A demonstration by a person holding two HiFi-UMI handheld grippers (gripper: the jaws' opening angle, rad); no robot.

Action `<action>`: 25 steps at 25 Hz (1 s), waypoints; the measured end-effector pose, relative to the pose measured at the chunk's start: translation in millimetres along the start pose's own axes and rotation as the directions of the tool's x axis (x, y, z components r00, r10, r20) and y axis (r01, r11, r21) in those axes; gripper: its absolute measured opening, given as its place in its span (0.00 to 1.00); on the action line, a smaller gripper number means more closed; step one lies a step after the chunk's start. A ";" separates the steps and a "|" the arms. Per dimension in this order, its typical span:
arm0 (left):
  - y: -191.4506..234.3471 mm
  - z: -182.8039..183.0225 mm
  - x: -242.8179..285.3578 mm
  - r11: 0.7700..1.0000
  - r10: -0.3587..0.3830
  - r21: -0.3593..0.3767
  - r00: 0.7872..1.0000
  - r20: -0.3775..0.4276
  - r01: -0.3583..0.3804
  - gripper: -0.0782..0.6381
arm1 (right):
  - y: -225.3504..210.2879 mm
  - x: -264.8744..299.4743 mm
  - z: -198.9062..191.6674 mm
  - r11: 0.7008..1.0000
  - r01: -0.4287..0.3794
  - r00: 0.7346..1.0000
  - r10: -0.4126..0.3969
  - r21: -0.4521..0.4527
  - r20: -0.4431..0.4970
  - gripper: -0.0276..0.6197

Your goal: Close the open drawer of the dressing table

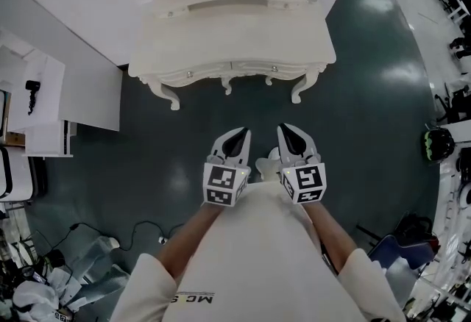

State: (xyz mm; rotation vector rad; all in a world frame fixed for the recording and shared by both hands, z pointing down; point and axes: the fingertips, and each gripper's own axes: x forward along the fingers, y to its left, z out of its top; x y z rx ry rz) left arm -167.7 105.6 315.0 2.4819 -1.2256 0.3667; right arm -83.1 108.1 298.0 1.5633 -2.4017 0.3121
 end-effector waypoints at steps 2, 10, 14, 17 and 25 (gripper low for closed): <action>-1.3 -1.6 -1.2 1.000 -0.001 0.003 1.000 -0.002 0.001 0.12 | -0.6 -2.8 -1.6 1.000 0.006 1.000 -0.006 -0.005 -0.001 0.05; -2.7 -7.0 -5.6 1.000 0.001 0.004 1.000 -0.012 -0.001 0.12 | 4.5 -7.3 -6.1 1.000 -0.004 1.000 0.004 0.005 -0.005 0.05; -5.0 -8.2 -6.7 1.000 -0.002 0.002 1.000 -0.011 0.002 0.12 | 4.7 -9.4 -7.0 1.000 -0.002 1.000 0.002 0.005 -0.004 0.05; -6.8 -9.7 -6.3 1.000 -0.007 0.004 1.000 -0.012 0.007 0.12 | 2.7 -11.4 -8.2 1.000 0.006 1.000 -0.006 0.007 -0.004 0.05; -9.3 -10.7 -6.4 0.999 -0.032 0.003 0.999 -0.019 0.032 0.12 | 5.2 -9.7 -8.8 1.000 0.021 1.000 -0.021 0.012 -0.016 0.05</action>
